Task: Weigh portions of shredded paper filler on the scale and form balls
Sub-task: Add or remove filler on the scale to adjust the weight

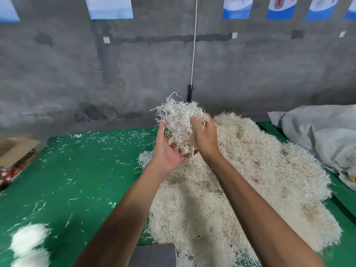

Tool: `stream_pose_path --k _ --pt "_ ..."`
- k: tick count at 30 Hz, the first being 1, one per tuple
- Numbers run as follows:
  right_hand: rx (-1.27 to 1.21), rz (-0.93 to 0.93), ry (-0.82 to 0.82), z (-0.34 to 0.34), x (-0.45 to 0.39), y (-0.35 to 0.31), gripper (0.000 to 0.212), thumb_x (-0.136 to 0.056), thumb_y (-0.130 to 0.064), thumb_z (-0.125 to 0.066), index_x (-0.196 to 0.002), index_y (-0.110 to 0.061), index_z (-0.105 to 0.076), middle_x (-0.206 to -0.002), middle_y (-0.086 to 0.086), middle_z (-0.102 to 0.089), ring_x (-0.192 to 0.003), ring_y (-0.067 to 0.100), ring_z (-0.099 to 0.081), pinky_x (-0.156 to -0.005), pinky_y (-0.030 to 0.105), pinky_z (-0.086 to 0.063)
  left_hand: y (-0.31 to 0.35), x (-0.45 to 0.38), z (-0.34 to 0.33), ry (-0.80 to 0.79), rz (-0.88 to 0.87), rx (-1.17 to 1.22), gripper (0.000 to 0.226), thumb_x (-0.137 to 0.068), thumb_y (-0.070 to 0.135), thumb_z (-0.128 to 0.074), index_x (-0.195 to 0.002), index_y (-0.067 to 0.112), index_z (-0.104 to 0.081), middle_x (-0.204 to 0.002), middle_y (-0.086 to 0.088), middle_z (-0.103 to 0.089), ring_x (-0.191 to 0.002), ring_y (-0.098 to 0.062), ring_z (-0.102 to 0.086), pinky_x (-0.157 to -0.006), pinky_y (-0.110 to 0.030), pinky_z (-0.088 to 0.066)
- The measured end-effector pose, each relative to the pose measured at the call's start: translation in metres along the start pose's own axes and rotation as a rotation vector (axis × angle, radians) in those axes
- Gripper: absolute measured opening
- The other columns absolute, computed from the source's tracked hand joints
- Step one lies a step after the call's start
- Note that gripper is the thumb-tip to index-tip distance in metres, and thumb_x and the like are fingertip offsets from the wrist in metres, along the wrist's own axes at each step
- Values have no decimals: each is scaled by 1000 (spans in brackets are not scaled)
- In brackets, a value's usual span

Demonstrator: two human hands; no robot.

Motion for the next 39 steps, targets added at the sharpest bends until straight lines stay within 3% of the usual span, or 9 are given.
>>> stream_pose_path --k 2,6,9,11,13,18,25,28,39 --pt "-48 -227 -52 -22 25 28 61 -103 -53 -56 -150 -17 -43 -112 -24 -52 -101 -2 -57 -94 28 -49 10 18 29 50 -44 -22 110 -71 81 -65 -157 34 -17 -144 -5 -45 -114 -32 -65 -89 -63 -51" --pt "-3 -460 -98 -52 69 64 56 -109 -51 -42 -106 0 -66 -57 -7 -55 -53 10 -39 -69 28 -46 21 59 79 107 -68 -158 91 -81 70 -66 -156 37 -27 -162 -5 -28 -141 -33 -42 -114 -67 -20" --pt "-149 -499 -215 -74 102 68 86 -95 -79 -40 -152 -16 -48 -120 14 -68 -91 23 -62 -92 43 -53 21 89 110 159 -117 -278 63 -87 47 -73 -143 36 -46 -156 4 -39 -130 -18 -56 -103 -56 -46" --pt "-215 -496 -304 -84 127 73 107 -75 -95 -48 -161 -33 -32 -160 -1 -43 -144 26 -43 -115 57 -36 12 108 134 229 -119 -312 76 -79 39 -83 -145 33 -45 -152 1 -47 -134 -24 -50 -105 -57 -45" --pt "-150 -514 -293 -83 152 91 116 -74 -89 -62 -165 -27 -23 -168 -1 -29 -151 25 -33 -115 53 -32 -2 127 160 332 -113 -350 90 -73 31 -88 -149 30 -40 -146 7 -50 -136 -19 -42 -113 -54 -34" --pt "-8 -532 -268 -72 217 140 88 -86 -52 -80 -152 -6 -44 -140 0 -57 -125 21 -57 -95 32 -45 -50 175 221 507 -20 -507 47 -79 24 -84 -121 26 -62 -112 5 -73 -113 -20 -63 -88 -38 -50" --pt "277 -575 -423 -71 284 181 100 -84 -68 -72 -157 -9 -38 -156 11 -48 -131 28 -57 -105 30 -39 -92 215 269 554 147 -909 76 -76 58 -79 -141 28 -51 -136 -7 -57 -114 -22 -59 -96 -42 -53" --pt "450 -541 -536 -70 296 193 97 -87 -70 -66 -157 -10 -37 -162 16 -39 -137 33 -52 -114 45 -40 -98 221 277 557 168 -987 82 -77 61 -76 -147 34 -43 -146 -6 -52 -113 -19 -56 -105 -44 -47" --pt "453 -501 -378 -60 299 184 81 -97 -63 -59 -155 -9 -41 -160 14 -43 -139 33 -51 -115 50 -42 -102 235 284 615 111 -956 67 -72 67 -76 -129 35 -62 -129 -1 -60 -94 -5 -57 -100 -43 -52"
Point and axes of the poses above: each hand's wrist, its own x-axis away from the middle knuckle, its own z-axis out of the back of the hand, y = z × x, the point moved 6 cm from there along -x, towards the middle knuckle
